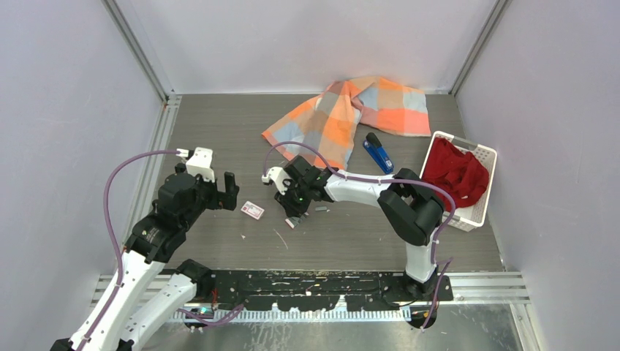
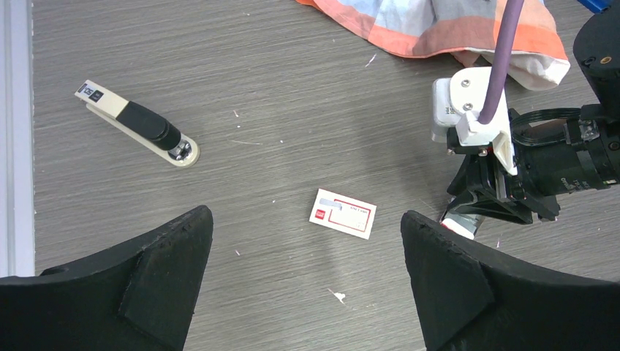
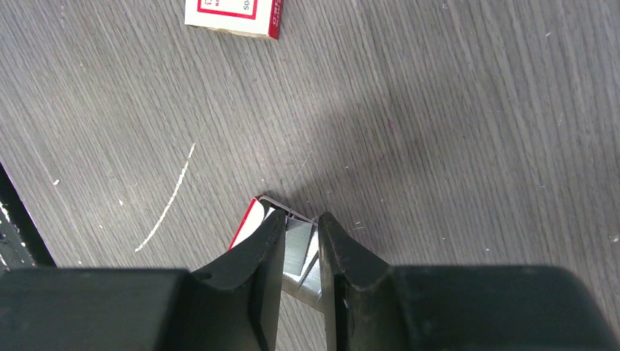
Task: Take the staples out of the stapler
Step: Adjust the staple in the staple box.
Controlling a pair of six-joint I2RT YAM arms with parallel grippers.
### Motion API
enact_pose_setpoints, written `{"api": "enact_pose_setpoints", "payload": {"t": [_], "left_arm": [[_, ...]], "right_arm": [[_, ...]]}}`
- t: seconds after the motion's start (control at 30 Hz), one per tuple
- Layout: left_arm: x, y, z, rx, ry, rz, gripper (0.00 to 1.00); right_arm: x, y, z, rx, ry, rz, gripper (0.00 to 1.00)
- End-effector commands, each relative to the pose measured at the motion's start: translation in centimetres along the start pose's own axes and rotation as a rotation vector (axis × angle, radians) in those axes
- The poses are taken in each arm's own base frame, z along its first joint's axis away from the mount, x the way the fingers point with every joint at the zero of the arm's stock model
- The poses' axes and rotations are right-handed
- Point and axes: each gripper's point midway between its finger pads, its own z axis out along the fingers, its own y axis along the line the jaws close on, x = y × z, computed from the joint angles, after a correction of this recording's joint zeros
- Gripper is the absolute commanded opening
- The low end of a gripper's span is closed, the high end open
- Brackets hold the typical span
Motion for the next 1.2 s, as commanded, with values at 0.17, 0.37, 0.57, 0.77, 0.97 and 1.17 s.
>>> {"api": "enact_pose_setpoints", "payload": {"t": [0.17, 0.37, 0.57, 0.77, 0.97, 1.17], "left_arm": [[-1.97, -0.21, -0.13, 0.011, -0.073, -0.024, 0.99], [-1.97, -0.25, -0.14, 0.013, -0.073, -0.025, 0.99], [-1.95, -0.21, -0.14, 0.011, -0.072, -0.026, 0.99], [-1.94, -0.20, -0.11, 0.010, -0.072, -0.024, 0.99], [-1.95, -0.20, -0.11, 0.010, -0.072, -0.025, 0.99], [-1.93, -0.20, -0.09, 0.010, -0.072, -0.023, 0.99]], "right_arm": [[-2.34, -0.12, -0.49, 0.011, -0.054, -0.034, 0.28], [-2.35, -0.03, -0.52, 0.009, -0.054, -0.034, 0.25], [-2.50, 0.04, -0.70, 0.009, -0.058, -0.034, 0.24], [-2.58, -0.01, -0.83, 0.010, -0.061, -0.033, 0.24], [-2.71, 0.06, -1.01, 0.010, -0.064, -0.035, 0.23], [-2.74, 0.07, -1.06, 0.010, -0.065, -0.035, 0.23]]}}
